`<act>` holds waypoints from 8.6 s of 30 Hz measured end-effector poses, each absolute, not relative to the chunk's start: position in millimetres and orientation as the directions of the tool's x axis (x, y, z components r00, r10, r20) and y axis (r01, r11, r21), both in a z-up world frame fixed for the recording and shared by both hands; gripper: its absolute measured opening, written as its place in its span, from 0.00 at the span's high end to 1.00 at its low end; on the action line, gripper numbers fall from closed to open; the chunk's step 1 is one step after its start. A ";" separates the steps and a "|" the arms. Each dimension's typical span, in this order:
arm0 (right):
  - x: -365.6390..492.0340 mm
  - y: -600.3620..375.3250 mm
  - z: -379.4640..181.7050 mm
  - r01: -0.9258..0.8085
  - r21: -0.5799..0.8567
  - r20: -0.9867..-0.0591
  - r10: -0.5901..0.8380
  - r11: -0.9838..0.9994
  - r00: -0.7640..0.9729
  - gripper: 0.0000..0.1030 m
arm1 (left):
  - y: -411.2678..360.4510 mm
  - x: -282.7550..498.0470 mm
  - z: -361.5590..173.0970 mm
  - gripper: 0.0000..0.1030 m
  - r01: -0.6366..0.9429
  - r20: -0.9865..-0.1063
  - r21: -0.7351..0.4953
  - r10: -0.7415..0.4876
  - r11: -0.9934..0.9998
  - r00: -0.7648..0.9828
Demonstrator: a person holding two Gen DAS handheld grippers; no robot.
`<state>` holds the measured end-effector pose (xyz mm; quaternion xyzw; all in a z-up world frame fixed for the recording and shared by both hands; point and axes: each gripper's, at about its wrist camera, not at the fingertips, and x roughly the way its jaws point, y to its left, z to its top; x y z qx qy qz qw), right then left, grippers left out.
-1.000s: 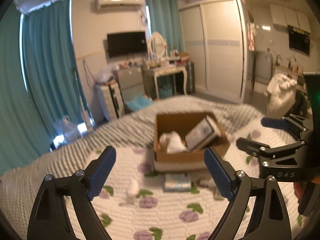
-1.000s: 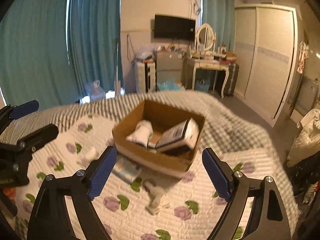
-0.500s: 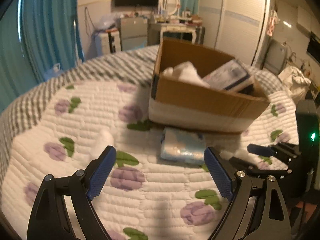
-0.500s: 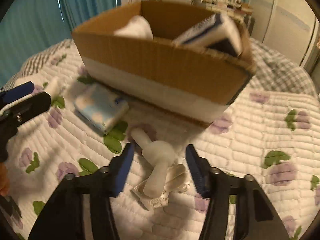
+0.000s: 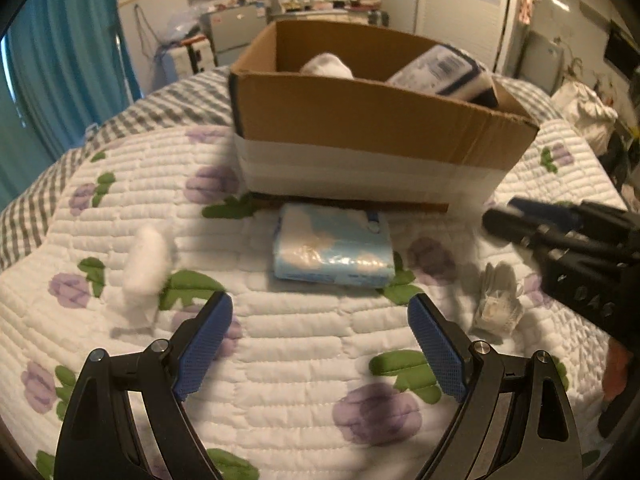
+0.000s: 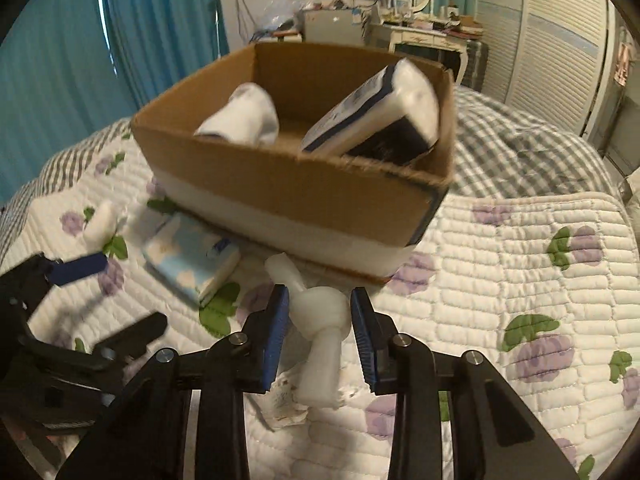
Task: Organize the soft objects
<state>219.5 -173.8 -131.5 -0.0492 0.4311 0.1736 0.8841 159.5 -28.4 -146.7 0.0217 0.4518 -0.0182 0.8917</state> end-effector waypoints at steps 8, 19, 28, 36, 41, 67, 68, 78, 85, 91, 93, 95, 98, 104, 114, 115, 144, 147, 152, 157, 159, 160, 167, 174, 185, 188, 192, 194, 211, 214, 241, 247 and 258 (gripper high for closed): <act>223.6 -166.7 -133.1 -0.356 0.046 -0.781 0.256 0.934 0.570 0.69 | -34.4 189.7 -167.4 0.12 0.041 -0.826 0.025 -0.003 0.999 0.563; 226.1 -171.3 -131.2 -0.331 0.061 -0.774 0.254 0.942 0.580 0.69 | -38.0 192.0 -178.6 0.30 0.069 -0.800 0.065 0.010 0.995 0.600; 205.5 -178.5 -128.3 -0.310 0.079 -0.763 0.257 0.947 0.593 0.69 | -51.6 151.2 -150.6 0.30 0.127 -0.772 0.102 -0.003 0.987 0.635; 173.4 -178.6 -64.5 -0.333 0.047 -0.680 0.274 0.942 0.680 0.69 | -45.4 124.4 -87.2 0.30 0.108 -0.704 0.102 -0.005 0.989 0.710; 154.5 -176.8 -16.7 -0.354 0.030 -0.610 0.298 0.935 0.734 0.69 | -47.3 115.0 -41.0 0.30 0.090 -0.638 0.083 -0.017 0.992 0.770; 296.9 -151.8 37.8 -0.363 0.080 -0.517 0.350 0.928 0.781 0.69 | -19.3 245.0 -16.8 0.30 0.054 -0.548 0.031 -0.028 0.998 0.836; 308.9 -151.5 28.0 -0.361 0.087 -0.529 0.350 0.928 0.773 0.69 | -18.7 253.4 -23.7 0.30 0.055 -0.555 0.037 -0.026 0.998 0.831; 373.4 -146.3 -35.7 -0.360 0.138 -0.610 0.365 0.923 0.703 0.69 | -23.0 288.0 -62.4 0.30 0.065 -0.585 0.029 -0.035 0.997 0.810; 360.1 -156.1 -26.7 -0.348 0.146 -0.565 0.367 0.926 0.739 0.35 | -27.6 276.7 -55.6 0.14 0.055 -0.599 0.003 -0.043 0.998 0.800; 318.6 -176.9 26.5 -0.329 0.125 -0.505 0.346 0.936 0.791 0.35 | -29.7 232.2 -13.4 0.14 0.044 -0.553 0.076 0.006 0.996 0.833; 299.5 -183.6 51.2 -0.321 0.099 -0.485 0.328 0.942 0.811 0.35 | -27.9 213.5 9.5 0.14 0.032 -0.521 0.093 0.021 0.995 0.853; 275.3 -188.2 76.9 -0.314 0.077 -0.464 0.313 0.946 0.829 0.35 | -22.7 195.8 37.4 0.14 0.025 -0.484 0.103 0.028 0.994 0.874; 236.5 -191.3 115.0 -0.315 0.052 -0.436 0.306 0.948 0.846 0.34 | -14.3 162.7 78.3 0.14 0.011 -0.423 0.113 0.038 0.994 0.905; 165.8 -197.9 153.5 -0.356 0.016 -0.410 0.331 0.934 0.850 0.12 | 4.4 96.0 125.1 0.14 -0.013 -0.349 0.115 0.053 0.993 0.935; 129.9 -194.4 79.0 -0.408 -0.011 -0.538 0.338 0.913 0.772 0.07 | 51.2 92.2 53.9 0.14 -0.032 -0.515 0.077 0.067 0.996 0.855; 134.3 -193.1 62.4 -0.408 -0.013 -0.565 0.331 0.913 0.756 0.07 | 55.6 95.6 42.0 0.14 -0.042 -0.540 0.067 0.071 0.997 0.839; 219.0 -160.4 -155.8 -0.420 0.026 -0.867 0.229 0.907 0.442 0.45 | 81.0 170.5 -165.1 0.17 -0.005 -0.833 0.016 0.016 1.000 0.552; 219.1 -166.5 -148.4 -0.408 0.029 -0.858 0.232 0.912 0.457 0.45 | 79.0 174.8 -167.8 0.23 0.009 -0.830 0.022 0.013 1.000 0.557; 215.8 -169.9 -151.3 -0.405 0.033 -0.860 0.233 0.914 0.455 0.45 | 75.1 177.0 -170.5 0.42 0.031 -0.827 0.030 0.007 0.999 0.562; 215.7 -163.0 -154.3 -0.411 0.033 -0.860 0.235 0.911 0.453 0.45 | 74.7 178.7 -169.3 0.70 0.042 -0.819 0.038 0.007 0.998 0.574; 215.2 -165.0 -153.6 -0.409 0.037 -0.858 0.238 0.912 0.454 0.45 | 72.4 175.7 -167.3 0.70 0.042 -0.810 0.052 0.018 0.998 0.585; 214.6 -165.3 -153.3 -0.407 0.038 -0.857 0.240 0.913 0.457 0.45 | 71.0 174.0 -166.6 0.73 0.044 -0.808 0.057 0.021 0.997 0.588; 199.0 -173.3 -145.8 -0.402 0.030 -0.833 0.245 0.915 0.496 0.45 | 56.8 153.8 -147.1 0.73 0.058 -0.782 0.064 0.014 0.996 0.623; 174.5 -170.7 -105.1 -0.420 0.011 -0.783 0.269 0.908 0.561 0.45 | 27.0 134.7 -97.2 0.73 0.104 -0.736 0.037 -0.044 0.994 0.676; 135.9 -178.9 16.7 -0.424 0.022 -0.621 0.345 0.905 0.704 0.45 | -29.2 93.4 -1.4 0.73 0.167 -0.626 0.073 -0.085 0.983 0.775; 135.6 -182.7 43.8 -0.424 0.031 -0.582 0.361 0.905 0.729 0.45 | -32.5 94.4 13.2 0.73 0.159 -0.615 0.056 -0.092 0.986 0.783; 141.5 -179.3 67.4 -0.423 0.009 -0.554 0.357 0.906 0.752 0.45 | -36.5 104.2 23.0 0.73 0.161 -0.606 0.049 -0.099 0.986 0.789; 147.7 -177.8 75.2 -0.423 0.002 -0.545 0.355 0.906 0.760 0.45 | -38.4 112.5 25.4 0.73 0.167 -0.604 0.039 -0.110 0.985 0.789; 288.1 -157.7 12.8 -0.387 0.075 -0.609 0.350 0.919 0.712 0.45 | -35.4 257.9 -51.6 0.64 0.176 -0.678 -0.014 -0.139 0.984 0.722; 310.5 -153.8 -11.2 -0.389 0.065 -0.635 0.339 0.919 0.694 0.45 | -35.6 268.1 -60.0 0.30 0.151 -0.661 0.049 -0.082 0.987 0.745; 218.9 -194.4 143.3 -0.282 0.046 -0.417 0.275 0.958 0.866 0.16 | -36.4 131.9 96.5 0.29 0.056 -0.320 0.149 -0.005 0.987 0.947; 122.5 -218.3 200.5 -0.257 0.038 -0.310 0.256 0.966 0.916 0.03 | -30.8 47.9 160.4 0.10 0.044 -0.130 0.139 -0.026 0.989 0.991; 25.5 -220.1 177.3 -0.261 0.074 -0.158 0.270 0.962 0.950 0.00 | -11.5 -5.7 130.2 0.10 0.042 -0.090 0.081 -0.035 0.996 0.995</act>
